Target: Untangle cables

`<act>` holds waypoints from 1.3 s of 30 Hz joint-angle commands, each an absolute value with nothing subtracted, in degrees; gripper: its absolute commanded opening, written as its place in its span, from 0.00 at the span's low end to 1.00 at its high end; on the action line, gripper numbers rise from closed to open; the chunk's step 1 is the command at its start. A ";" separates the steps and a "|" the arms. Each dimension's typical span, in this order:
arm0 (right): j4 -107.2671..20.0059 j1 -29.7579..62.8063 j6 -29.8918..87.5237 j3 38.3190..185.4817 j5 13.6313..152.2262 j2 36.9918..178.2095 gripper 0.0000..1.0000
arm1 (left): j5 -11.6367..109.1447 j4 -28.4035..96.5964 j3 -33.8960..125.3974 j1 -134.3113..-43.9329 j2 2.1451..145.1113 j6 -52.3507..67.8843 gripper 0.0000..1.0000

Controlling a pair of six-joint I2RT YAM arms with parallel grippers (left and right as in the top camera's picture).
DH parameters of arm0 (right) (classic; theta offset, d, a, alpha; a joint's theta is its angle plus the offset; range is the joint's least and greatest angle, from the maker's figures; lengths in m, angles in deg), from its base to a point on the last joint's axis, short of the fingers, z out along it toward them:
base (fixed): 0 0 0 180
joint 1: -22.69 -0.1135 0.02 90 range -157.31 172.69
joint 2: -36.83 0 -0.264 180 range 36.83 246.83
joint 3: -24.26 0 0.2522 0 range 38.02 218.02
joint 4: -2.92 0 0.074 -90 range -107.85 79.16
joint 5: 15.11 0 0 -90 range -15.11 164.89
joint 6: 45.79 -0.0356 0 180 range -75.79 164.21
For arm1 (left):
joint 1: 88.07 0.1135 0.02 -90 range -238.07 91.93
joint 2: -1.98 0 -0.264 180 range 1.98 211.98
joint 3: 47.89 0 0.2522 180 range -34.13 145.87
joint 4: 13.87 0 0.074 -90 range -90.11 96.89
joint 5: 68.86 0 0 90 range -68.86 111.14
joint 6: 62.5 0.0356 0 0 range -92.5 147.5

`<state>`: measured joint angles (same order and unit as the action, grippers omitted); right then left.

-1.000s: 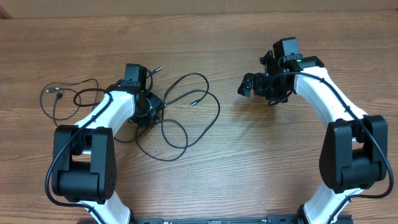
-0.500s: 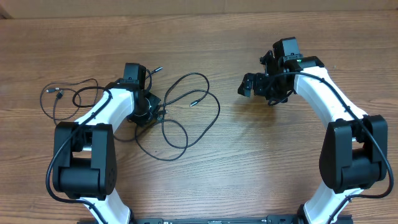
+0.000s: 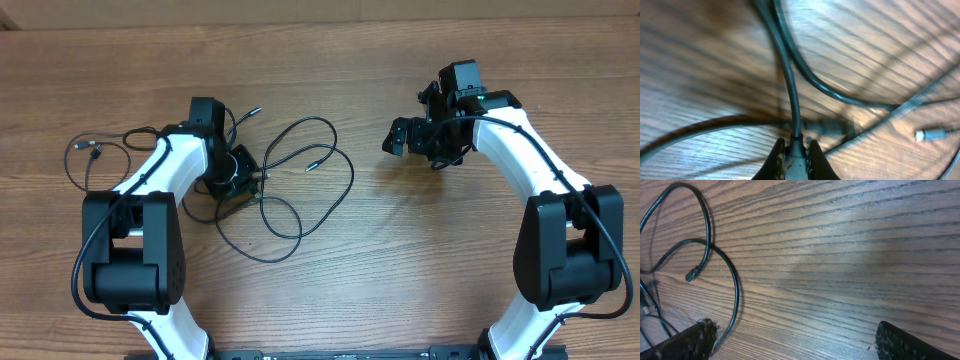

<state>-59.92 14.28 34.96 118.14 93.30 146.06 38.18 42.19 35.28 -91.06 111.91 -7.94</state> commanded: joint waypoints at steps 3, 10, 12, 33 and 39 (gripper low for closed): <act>-59.73 14.09 34.87 117.90 92.91 144.64 1.00 | 38.70 43.46 39.15 -91.08 105.75 3.32 0.04; -59.73 14.09 34.85 117.90 92.88 144.64 1.00 | 36.86 47.57 39.11 -91.36 105.46 8.15 0.04; -59.73 14.09 34.87 117.90 92.91 144.64 1.00 | 32.89 49.34 38.98 -92.00 105.79 8.74 0.04; -59.73 14.09 34.85 117.90 92.91 144.64 1.00 | 21.78 51.81 33.95 -96.26 105.79 4.98 0.45; -59.73 14.09 34.87 117.90 92.91 144.64 1.00 | 23.33 39.99 30.06 -96.41 105.79 2.38 0.49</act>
<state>-59.90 14.31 34.98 118.14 93.30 146.06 24.01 42.26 31.92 -96.30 105.90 5.83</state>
